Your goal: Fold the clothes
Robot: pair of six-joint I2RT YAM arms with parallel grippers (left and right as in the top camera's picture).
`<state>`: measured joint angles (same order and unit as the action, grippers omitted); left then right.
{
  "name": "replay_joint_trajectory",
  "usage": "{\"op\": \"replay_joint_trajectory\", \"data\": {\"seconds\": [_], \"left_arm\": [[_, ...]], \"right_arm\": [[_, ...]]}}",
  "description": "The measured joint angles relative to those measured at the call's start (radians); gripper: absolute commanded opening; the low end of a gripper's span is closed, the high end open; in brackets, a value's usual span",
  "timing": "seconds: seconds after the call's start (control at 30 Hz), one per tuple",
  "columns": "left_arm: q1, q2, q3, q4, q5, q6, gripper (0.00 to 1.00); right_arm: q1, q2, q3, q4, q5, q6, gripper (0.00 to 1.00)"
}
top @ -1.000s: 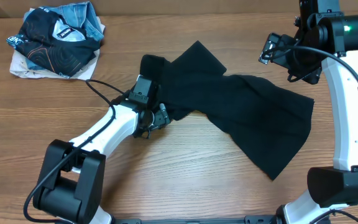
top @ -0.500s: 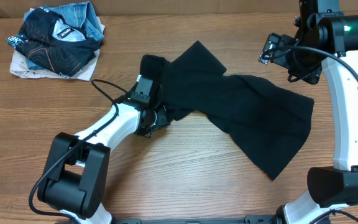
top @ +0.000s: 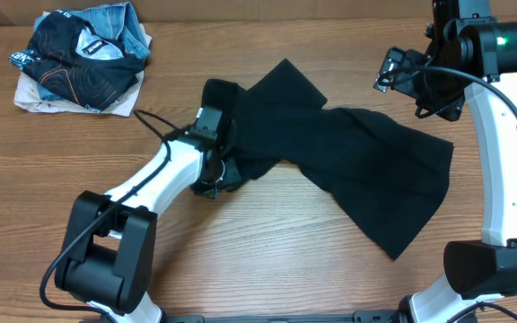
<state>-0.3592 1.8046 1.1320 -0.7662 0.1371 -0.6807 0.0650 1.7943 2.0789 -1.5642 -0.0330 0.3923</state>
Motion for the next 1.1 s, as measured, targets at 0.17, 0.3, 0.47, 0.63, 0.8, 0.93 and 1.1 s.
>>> {"op": "replay_joint_trajectory", "data": {"seconds": [0.17, 0.3, 0.47, 0.63, 0.8, 0.93, 1.1], "left_arm": [[0.000, -0.004, 0.161, -0.226, -0.106, 0.000, 0.04], [0.002, -0.031, 0.282, -0.359, -0.215, -0.004, 0.04], [0.055, -0.086, 0.410, -0.481, -0.323, -0.019, 0.05], [0.183, -0.126, 0.455, -0.546, -0.374, -0.023, 0.06], [0.299, -0.127, 0.455, -0.573, -0.389, -0.018, 0.08], [0.345, -0.127, 0.455, -0.574, -0.400, -0.011, 0.13], [0.348, -0.127, 0.455, -0.573, -0.404, 0.004, 0.19]], "right_arm": [[0.000, 0.000, 0.000, -0.032, -0.001, 0.000, 1.00], [0.000, 0.000, 0.000, -0.076, -0.006, 0.004, 1.00], [0.000, 0.000, -0.001, -0.105, -0.008, 0.044, 1.00], [0.000, 0.000, -0.001, -0.107, -0.003, 0.093, 1.00], [0.000, 0.000, -0.023, -0.114, 0.018, 0.134, 1.00], [0.000, 0.000, -0.125, -0.092, 0.021, 0.147, 1.00], [0.002, 0.001, -0.332, -0.024, 0.000, 0.171, 1.00]]}}
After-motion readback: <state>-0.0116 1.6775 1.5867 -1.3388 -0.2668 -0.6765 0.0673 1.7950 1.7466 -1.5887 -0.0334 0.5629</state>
